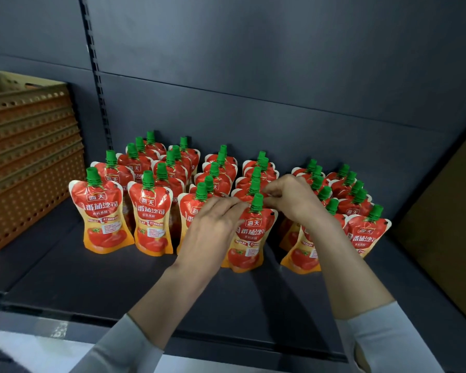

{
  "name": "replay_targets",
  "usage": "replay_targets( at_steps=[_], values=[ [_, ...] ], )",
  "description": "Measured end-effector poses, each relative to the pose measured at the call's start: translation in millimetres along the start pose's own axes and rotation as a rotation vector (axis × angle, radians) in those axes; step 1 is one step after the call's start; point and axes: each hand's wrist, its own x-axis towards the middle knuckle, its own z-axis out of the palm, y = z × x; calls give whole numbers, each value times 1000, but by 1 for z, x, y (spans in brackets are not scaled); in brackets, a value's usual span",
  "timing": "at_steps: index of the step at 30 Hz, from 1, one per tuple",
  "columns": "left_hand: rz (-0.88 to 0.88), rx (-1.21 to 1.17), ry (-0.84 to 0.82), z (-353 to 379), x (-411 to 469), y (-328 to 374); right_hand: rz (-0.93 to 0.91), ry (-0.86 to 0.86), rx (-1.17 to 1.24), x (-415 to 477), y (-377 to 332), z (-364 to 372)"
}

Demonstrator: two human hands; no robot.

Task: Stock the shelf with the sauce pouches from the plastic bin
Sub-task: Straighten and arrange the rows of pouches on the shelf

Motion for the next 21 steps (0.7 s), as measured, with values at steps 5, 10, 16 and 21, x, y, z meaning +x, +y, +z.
replay_targets(
  at_steps=[5, 10, 16, 21],
  values=[
    [-26, -38, -17, 0, 0, 0, -24, -6, -3, -2, 0, -8],
    [-95, -58, 44, -6, -8, -4, -24, 340, 112, -33, -2, -10],
    [-117, -43, 79, -7, -23, -14, -30, 175, 189, -57, -5, 15],
    [-87, -90, 78, -4, -19, -8, 13, 346, 96, -27, -2, -5]
  ],
)
